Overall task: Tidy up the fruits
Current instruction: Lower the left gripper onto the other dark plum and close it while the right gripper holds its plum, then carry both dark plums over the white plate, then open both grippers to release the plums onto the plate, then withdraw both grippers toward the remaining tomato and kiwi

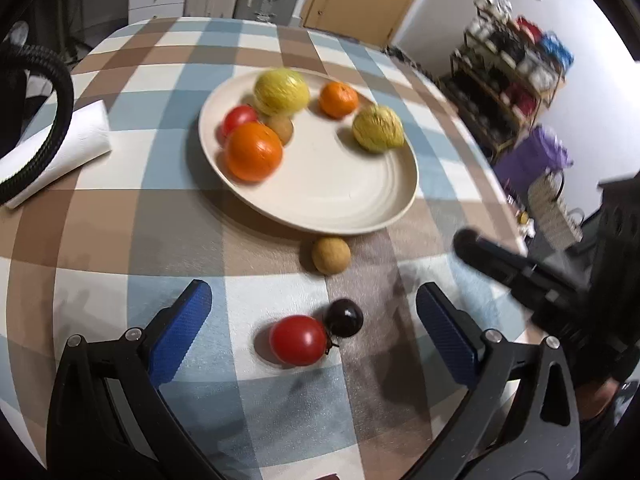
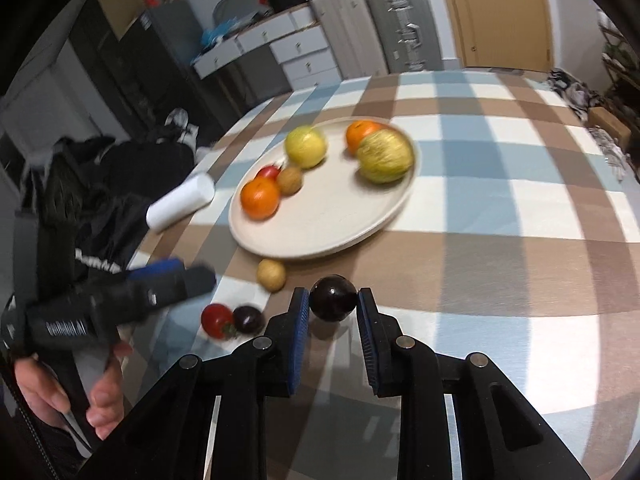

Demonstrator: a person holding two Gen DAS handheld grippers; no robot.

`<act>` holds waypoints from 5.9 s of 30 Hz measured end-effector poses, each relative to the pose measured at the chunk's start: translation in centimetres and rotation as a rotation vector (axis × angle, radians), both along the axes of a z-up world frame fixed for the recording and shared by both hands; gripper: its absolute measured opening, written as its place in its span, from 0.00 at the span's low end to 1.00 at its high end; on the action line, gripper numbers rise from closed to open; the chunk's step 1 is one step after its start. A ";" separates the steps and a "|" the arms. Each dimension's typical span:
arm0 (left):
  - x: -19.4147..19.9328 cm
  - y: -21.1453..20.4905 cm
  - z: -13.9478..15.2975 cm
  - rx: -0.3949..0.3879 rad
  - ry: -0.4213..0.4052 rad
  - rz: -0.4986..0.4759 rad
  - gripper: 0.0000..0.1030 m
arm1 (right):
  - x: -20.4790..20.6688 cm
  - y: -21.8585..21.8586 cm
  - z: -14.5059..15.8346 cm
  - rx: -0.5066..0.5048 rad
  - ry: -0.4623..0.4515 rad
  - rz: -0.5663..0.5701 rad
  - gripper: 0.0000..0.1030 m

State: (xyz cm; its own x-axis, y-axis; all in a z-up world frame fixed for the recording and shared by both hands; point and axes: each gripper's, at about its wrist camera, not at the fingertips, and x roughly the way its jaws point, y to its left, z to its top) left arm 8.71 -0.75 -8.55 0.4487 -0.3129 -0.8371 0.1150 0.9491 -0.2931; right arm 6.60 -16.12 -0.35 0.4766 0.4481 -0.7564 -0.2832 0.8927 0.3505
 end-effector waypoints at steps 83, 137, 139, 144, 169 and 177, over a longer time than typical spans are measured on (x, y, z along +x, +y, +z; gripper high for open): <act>-1.2 -7.6 -0.6 0.403 0.008 -0.725 0.20 | 0.8 -4.0 0.0 0.065 0.036 -0.090 0.24; 25.8 -4.2 1.8 0.048 0.120 -0.302 0.21 | 16.3 6.0 -0.4 -0.017 0.113 -0.032 0.24; 25.9 -4.3 1.7 0.047 0.119 -0.295 0.21 | 16.5 6.3 -0.2 -0.016 0.110 -0.026 0.24; 25.9 -4.4 1.4 0.056 0.139 -0.296 0.21 | 16.9 6.9 -0.3 -0.086 0.103 -0.041 0.24; 8.0 -1.1 13.6 0.178 -0.241 -0.125 0.81 | 3.8 3.0 6.6 -0.076 -0.194 -0.081 0.84; -1.2 1.7 16.3 0.261 -0.418 0.085 0.99 | -0.7 2.5 8.8 0.003 -0.252 -0.132 0.95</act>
